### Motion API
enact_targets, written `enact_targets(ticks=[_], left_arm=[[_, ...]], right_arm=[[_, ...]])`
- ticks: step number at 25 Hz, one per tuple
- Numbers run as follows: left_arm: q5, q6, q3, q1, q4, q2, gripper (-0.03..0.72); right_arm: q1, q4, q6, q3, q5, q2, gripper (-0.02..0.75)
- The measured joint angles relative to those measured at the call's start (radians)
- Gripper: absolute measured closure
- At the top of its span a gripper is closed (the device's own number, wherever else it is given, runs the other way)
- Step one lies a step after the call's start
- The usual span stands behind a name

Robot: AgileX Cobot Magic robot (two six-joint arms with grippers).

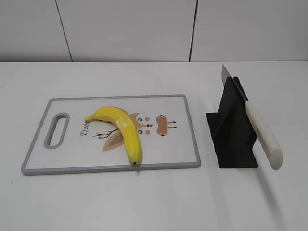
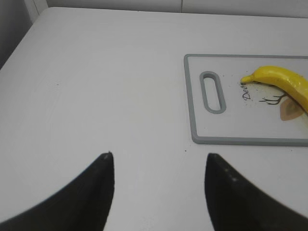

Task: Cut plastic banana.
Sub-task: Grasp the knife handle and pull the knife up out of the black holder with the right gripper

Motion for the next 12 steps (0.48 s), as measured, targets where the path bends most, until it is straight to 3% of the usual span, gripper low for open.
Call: enact_targets(ticks=[12], left_arm=[[0.000,0.000,0.000,0.000,0.000,0.000,0.122]], right_arm=[[0.000,0.001,0.000,0.000,0.000,0.000,0.157]])
